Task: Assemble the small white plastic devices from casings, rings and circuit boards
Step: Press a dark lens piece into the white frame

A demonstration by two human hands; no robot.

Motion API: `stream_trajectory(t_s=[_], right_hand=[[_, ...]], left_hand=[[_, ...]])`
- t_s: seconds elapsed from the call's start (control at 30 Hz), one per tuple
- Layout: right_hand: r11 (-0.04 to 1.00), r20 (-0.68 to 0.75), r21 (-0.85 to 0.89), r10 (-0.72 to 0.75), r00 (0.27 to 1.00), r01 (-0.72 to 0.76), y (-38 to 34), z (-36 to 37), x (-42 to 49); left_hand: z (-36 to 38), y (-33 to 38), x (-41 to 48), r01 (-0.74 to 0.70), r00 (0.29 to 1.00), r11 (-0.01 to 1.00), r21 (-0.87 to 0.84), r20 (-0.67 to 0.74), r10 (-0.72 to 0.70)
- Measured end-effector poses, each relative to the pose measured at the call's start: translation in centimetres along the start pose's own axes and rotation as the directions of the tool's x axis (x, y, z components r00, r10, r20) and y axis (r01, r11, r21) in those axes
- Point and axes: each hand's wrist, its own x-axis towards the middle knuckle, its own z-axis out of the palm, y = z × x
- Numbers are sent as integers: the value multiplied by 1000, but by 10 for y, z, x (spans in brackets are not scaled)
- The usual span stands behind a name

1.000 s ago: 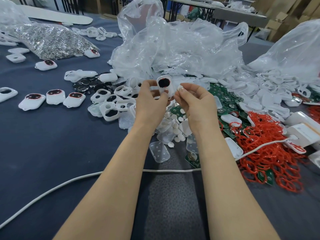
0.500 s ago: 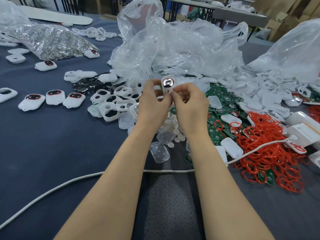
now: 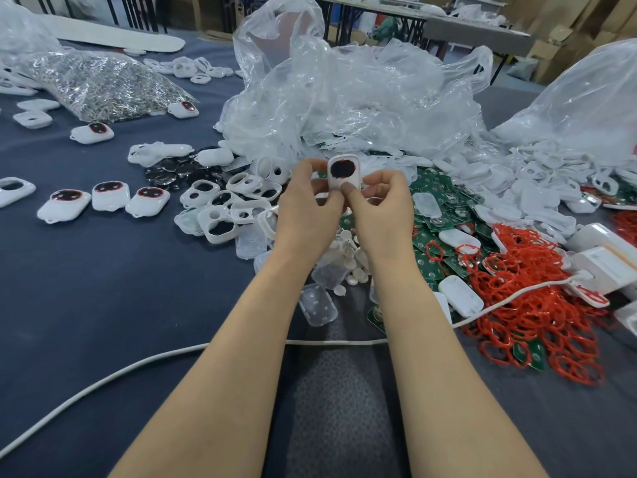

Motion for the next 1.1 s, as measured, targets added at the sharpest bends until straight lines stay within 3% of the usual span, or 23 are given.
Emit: stream_trajectory(t_s=[0.2, 0.73, 0.93, 1.1], right_hand=[[983, 83, 152, 92, 992, -104, -1, 2, 1], [990, 132, 112, 74, 988, -89, -2, 1, 2], [992, 134, 112, 46, 990, -61, -1, 1, 1], [967, 174, 201, 125, 977, -160, -1, 1, 2]], left_hand=[[-1, 1, 0, 4, 1000, 1000, -30, -27, -5], [-3, 1, 1, 24, 999, 999, -22, -48, -25], [-4, 2, 4, 176, 983, 942, -285, 5, -182], [-5, 2, 5, 232, 972, 897, -377, 54, -229]])
